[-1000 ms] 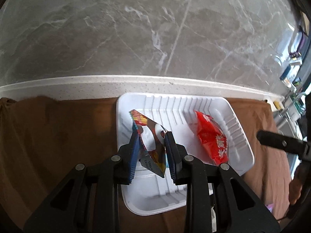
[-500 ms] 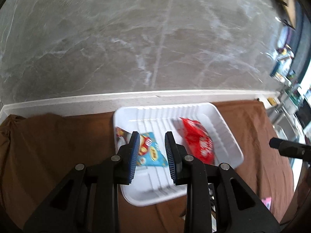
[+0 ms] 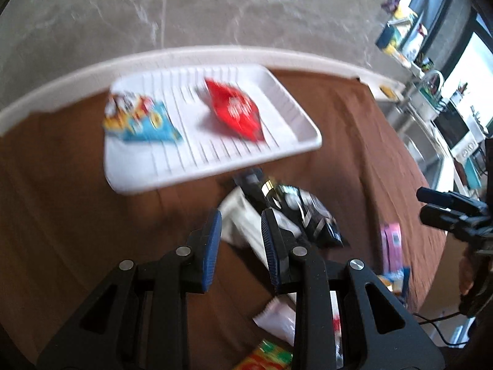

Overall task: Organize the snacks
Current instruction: 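Grasp the white wrapper with the left tool while the right tool grasps the pink bar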

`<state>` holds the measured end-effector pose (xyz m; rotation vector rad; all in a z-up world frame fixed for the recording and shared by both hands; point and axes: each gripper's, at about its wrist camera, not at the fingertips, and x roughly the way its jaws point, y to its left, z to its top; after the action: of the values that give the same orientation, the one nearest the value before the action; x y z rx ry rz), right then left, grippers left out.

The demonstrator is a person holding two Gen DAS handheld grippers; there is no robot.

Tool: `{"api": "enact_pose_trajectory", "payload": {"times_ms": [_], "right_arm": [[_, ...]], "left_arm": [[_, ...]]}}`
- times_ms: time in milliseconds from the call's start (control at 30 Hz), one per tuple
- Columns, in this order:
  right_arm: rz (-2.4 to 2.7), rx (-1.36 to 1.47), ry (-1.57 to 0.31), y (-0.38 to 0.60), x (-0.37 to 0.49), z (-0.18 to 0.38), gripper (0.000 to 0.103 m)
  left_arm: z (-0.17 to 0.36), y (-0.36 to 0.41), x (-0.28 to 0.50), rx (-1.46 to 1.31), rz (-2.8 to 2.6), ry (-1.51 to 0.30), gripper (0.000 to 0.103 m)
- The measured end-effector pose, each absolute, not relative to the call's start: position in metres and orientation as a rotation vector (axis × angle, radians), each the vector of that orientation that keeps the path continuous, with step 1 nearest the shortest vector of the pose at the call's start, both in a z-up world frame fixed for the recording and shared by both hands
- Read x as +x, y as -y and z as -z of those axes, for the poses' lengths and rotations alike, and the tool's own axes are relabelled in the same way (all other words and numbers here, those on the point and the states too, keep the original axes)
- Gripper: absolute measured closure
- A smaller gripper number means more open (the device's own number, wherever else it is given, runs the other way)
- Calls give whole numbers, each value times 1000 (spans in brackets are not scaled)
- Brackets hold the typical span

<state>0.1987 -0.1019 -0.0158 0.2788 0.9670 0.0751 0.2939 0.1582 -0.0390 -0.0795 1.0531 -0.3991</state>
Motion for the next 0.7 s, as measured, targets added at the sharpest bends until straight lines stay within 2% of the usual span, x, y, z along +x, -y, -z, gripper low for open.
{"api": "enact_pose_trajectory", "payload": {"times_ms": [533,700], "right_arm": [[82,298,-1133,114,164,81,27],[87,309,-1175,111,160,88,45]], "left_arm": [[71,-131,284,-130,407,-1179,78],[72,-128,286,-119,409,-1170,78]]}}
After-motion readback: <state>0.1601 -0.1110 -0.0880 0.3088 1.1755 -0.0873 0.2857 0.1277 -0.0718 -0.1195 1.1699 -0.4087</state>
